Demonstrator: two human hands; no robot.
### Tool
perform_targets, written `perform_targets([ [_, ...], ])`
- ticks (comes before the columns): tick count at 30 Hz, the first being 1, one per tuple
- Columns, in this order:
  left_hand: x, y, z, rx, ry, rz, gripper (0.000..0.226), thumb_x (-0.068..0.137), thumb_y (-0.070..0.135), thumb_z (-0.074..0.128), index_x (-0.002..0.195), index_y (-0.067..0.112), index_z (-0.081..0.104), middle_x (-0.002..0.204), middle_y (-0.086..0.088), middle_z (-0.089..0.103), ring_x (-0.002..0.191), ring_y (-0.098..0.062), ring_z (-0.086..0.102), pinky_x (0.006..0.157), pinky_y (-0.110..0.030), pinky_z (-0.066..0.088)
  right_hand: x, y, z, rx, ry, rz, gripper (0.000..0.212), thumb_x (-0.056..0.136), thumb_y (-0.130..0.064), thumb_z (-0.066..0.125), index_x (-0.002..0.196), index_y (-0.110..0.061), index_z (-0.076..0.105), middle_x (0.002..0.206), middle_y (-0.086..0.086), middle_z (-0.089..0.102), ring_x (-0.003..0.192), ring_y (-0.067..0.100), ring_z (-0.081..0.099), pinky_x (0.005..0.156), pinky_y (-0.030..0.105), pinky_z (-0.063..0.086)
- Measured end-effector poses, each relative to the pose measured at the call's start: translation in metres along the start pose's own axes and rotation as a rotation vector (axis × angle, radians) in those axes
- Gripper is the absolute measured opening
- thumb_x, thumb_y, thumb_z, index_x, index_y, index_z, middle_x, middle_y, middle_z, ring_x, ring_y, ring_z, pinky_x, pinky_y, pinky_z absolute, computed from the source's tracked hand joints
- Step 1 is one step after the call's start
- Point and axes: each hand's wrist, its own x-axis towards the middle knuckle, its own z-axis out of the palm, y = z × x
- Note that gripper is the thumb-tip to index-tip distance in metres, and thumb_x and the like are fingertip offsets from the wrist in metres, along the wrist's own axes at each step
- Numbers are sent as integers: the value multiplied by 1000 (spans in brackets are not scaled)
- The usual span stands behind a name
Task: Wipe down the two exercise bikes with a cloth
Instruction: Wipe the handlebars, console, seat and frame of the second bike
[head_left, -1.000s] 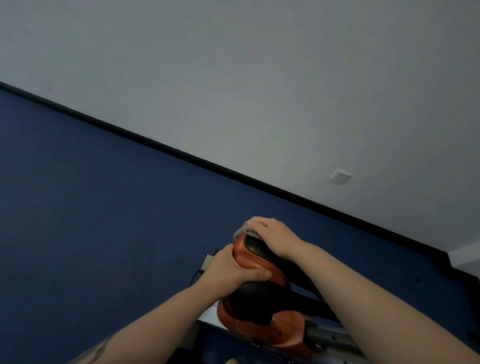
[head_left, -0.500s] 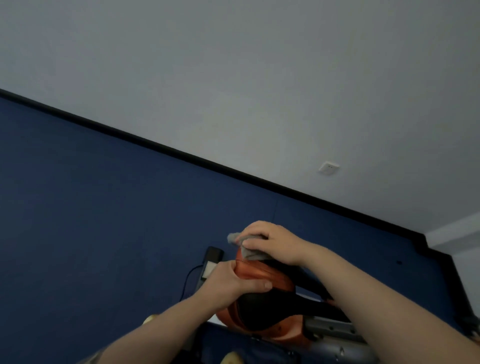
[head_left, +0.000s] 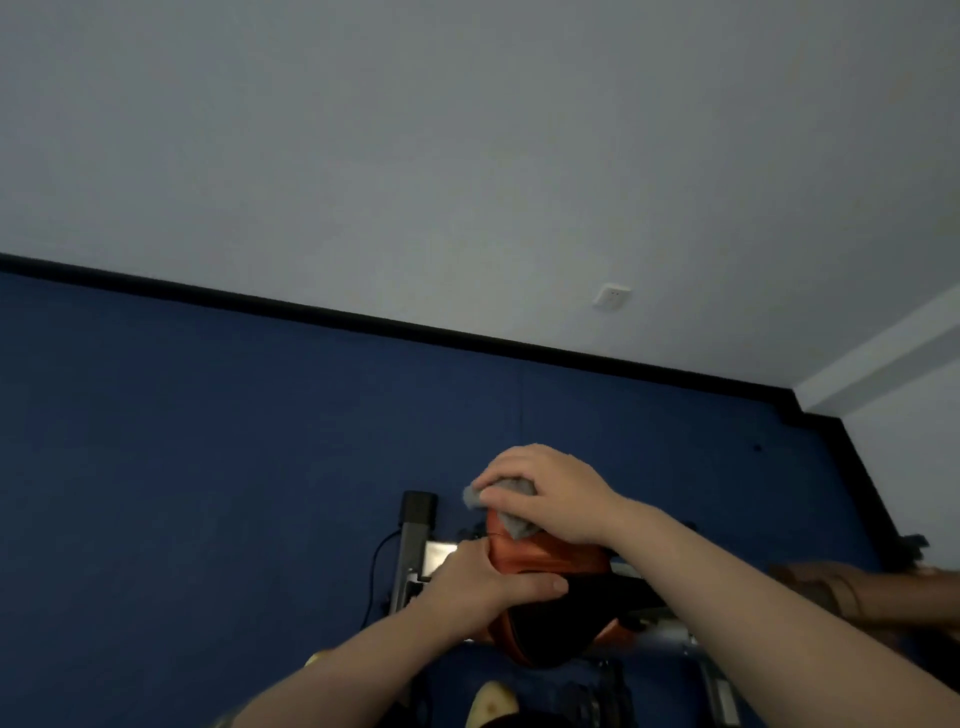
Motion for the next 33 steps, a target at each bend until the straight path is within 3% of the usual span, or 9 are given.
perform_targets([
  [3, 1, -1, -1, 42, -5, 32, 45, 56, 52, 87, 95, 33, 75, 94, 12, 76, 91, -3, 71, 82, -19, 54, -8, 7, 1, 213, 95, 83, 40, 85, -72, 43, 107, -47, 65, 109, -28, 62, 105, -5, 55, 93, 38, 48],
  [5, 2, -3, -1, 74, 16, 63, 48, 55, 57, 86, 96, 36, 74, 95, 14, 75, 91, -2, 70, 86, -24, 55, -8, 9, 0, 300, 147, 237, 37, 87, -70, 43, 107, -48, 65, 101, -25, 65, 100, -2, 59, 93, 39, 50],
  [9, 2, -7, 0, 143, 95, 113, 70, 49, 70, 85, 111, 49, 59, 103, 22, 71, 95, 5, 67, 90, -29, 54, -31, 10, 15, 139, 203, 127, 42, 88, -76, 26, 124, -64, 43, 131, -34, 45, 124, -6, 41, 98, 35, 41],
  [14, 7, -11, -2, 129, 95, 121, 91, 45, 67, 89, 123, 42, 50, 112, 17, 69, 103, 1, 65, 93, -32, 53, -41, 17, 10, 245, 248, 326, 33, 92, -70, 27, 123, -67, 39, 125, -34, 51, 122, -3, 47, 103, 38, 41],
  [18, 8, -8, -4, 104, 5, 166, 83, 54, 57, 90, 126, 41, 51, 112, 21, 70, 103, 3, 66, 84, -16, 52, -49, 11, 27, 69, 251, 117, 50, 93, -72, 22, 141, -59, 28, 152, -30, 26, 141, -5, 22, 110, 32, 26],
  [23, 8, -5, -5, 79, 25, 157, 92, 45, 62, 89, 124, 38, 52, 113, 15, 70, 100, 4, 65, 84, -20, 53, -42, 19, 7, 234, 222, 432, 46, 97, -65, 22, 135, -51, 45, 137, -19, 54, 126, 10, 49, 102, 38, 41],
  [26, 4, 1, -9, 200, 64, 122, 92, 39, 68, 86, 117, 46, 42, 114, 17, 63, 94, 13, 61, 80, -18, 51, -58, 8, 20, 114, 286, 304, 48, 96, -65, 19, 142, -56, 28, 147, -23, 40, 134, 2, 38, 102, 27, 32],
  [30, 3, 13, -21, 413, 63, 284, 124, 44, 72, 80, 146, 42, 16, 144, 17, 28, 128, 1, 39, 107, -32, 40, -95, 18, 32, -38, 411, 373, 45, 102, -52, 27, 147, -47, 28, 147, -20, 42, 133, 4, 39, 109, 31, 27],
  [33, 6, 26, -25, 645, 28, 474, 118, 54, 75, 71, 150, 38, 15, 152, 24, 13, 140, -1, 17, 116, -33, 26, -93, -3, 60, -95, 606, 603, 51, 100, -55, 16, 147, -44, 33, 148, -20, 40, 139, 4, 30, 118, 34, 9],
])
